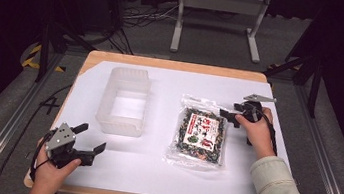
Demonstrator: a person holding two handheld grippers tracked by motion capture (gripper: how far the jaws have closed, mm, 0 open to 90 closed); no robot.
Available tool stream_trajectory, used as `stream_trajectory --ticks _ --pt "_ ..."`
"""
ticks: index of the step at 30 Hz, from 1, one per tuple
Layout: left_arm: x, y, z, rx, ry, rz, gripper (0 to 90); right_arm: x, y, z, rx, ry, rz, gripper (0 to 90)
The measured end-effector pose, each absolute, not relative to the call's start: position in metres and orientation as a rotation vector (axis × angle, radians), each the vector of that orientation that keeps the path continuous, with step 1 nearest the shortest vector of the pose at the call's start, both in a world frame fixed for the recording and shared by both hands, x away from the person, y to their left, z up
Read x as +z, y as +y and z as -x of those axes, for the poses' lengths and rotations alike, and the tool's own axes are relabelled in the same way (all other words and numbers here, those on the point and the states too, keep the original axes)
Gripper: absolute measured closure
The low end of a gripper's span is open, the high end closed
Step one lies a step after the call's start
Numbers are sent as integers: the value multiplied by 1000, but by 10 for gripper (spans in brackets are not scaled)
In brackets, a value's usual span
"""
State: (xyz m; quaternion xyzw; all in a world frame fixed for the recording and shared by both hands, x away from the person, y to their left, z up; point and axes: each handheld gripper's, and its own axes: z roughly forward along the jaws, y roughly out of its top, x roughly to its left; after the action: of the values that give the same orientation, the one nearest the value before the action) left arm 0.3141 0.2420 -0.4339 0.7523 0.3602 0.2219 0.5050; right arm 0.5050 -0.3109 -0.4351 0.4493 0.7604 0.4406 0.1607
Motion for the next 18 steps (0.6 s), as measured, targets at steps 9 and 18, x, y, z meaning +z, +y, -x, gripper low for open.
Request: stream_trajectory --ticks 9,18 --pt "-434 242 -314 555 859 -1841 112 -435 -308 -507 1169 2250 -1238 349" --pt "-435 241 -314 554 861 -1846 117 -439 -307 -508 1213 2257 -1299 403"
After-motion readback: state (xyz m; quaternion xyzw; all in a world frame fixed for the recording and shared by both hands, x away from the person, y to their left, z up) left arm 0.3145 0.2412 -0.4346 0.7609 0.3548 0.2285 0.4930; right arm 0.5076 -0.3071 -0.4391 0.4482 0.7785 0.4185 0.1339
